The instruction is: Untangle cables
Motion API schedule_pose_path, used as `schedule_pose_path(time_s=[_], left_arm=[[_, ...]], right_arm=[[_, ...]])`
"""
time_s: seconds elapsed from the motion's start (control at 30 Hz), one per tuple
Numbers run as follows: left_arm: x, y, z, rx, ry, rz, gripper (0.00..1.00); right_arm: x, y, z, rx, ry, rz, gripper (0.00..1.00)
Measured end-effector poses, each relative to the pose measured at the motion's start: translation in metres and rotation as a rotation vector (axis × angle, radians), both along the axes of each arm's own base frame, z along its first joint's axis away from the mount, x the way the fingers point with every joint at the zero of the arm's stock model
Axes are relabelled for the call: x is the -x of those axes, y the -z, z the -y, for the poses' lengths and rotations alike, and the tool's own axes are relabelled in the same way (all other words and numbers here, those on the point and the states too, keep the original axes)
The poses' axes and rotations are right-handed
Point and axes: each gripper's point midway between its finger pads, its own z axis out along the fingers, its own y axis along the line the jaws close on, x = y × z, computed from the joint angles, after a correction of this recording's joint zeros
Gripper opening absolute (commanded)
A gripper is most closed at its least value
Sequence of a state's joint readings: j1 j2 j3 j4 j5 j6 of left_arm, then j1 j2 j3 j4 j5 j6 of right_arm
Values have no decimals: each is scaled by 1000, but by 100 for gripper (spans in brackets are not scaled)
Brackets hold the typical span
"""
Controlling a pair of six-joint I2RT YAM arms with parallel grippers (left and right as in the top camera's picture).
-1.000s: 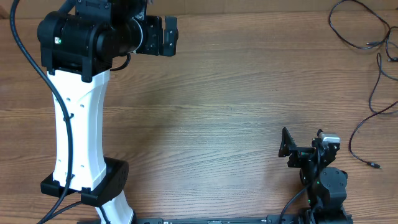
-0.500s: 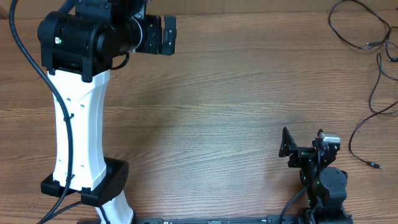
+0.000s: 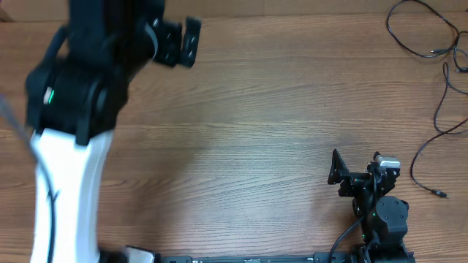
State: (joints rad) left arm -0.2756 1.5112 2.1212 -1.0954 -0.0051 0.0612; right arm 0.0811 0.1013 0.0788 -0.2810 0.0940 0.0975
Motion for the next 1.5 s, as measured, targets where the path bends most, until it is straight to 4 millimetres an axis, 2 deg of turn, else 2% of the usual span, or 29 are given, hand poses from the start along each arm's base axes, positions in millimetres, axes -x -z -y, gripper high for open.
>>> schedule_pose_path(time_s=[0.13,0.47,0.67,0.73,0.9,1.07,1.5], left_arm=[[33,2,-11,33,-11,114,100],[88,78,-31,187,-38,428,100],[131,89,-53,279,-54,758,100],[141,99,-59,287,-63,824,100],[148,138,-70,272,-102,858,100],[148,165,-81,247,-148,849,100],[128,256,-94,80,-207,555,100]], right_arm=[[0,0,0,0,1,0,100],[0,0,2,2,9,0,100],[0,0,2,3,10,-1,100],[0,0,2,3,10,-2,100],[0,0,2,3,10,-2,100],[0,0,2,3,10,-3,100],[0,0,2,3,10,-3,100]])
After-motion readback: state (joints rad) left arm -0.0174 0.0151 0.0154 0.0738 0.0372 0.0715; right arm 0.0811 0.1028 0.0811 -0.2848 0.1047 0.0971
